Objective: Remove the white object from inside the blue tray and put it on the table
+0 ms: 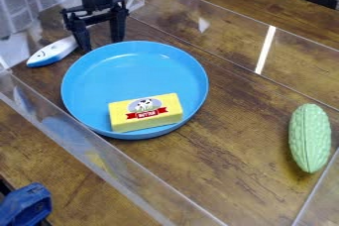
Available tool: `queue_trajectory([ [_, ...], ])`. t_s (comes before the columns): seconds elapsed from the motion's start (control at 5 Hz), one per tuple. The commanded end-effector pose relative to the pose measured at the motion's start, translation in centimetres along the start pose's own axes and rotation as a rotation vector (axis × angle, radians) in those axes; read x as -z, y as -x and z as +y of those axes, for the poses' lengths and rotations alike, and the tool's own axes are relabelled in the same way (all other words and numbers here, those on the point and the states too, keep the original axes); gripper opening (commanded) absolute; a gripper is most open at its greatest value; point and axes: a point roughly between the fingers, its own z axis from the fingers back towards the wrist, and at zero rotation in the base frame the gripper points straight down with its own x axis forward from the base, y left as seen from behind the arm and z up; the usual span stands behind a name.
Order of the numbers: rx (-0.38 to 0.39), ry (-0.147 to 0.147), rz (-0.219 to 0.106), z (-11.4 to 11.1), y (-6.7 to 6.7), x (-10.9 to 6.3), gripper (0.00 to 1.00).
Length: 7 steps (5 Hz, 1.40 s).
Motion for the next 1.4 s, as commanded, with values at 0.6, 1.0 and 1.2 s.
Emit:
queue_trajectory([
  [0.6,0.374,0.127,-0.011,1.4,-3.8,1.1,1.00],
  [1.0,0.553,0.157,-0.016,1.4,-6.5,1.7,1.00],
  [1.2,0.629,0.176,-0.008,1.6,-5.9,1.5,0.00],
])
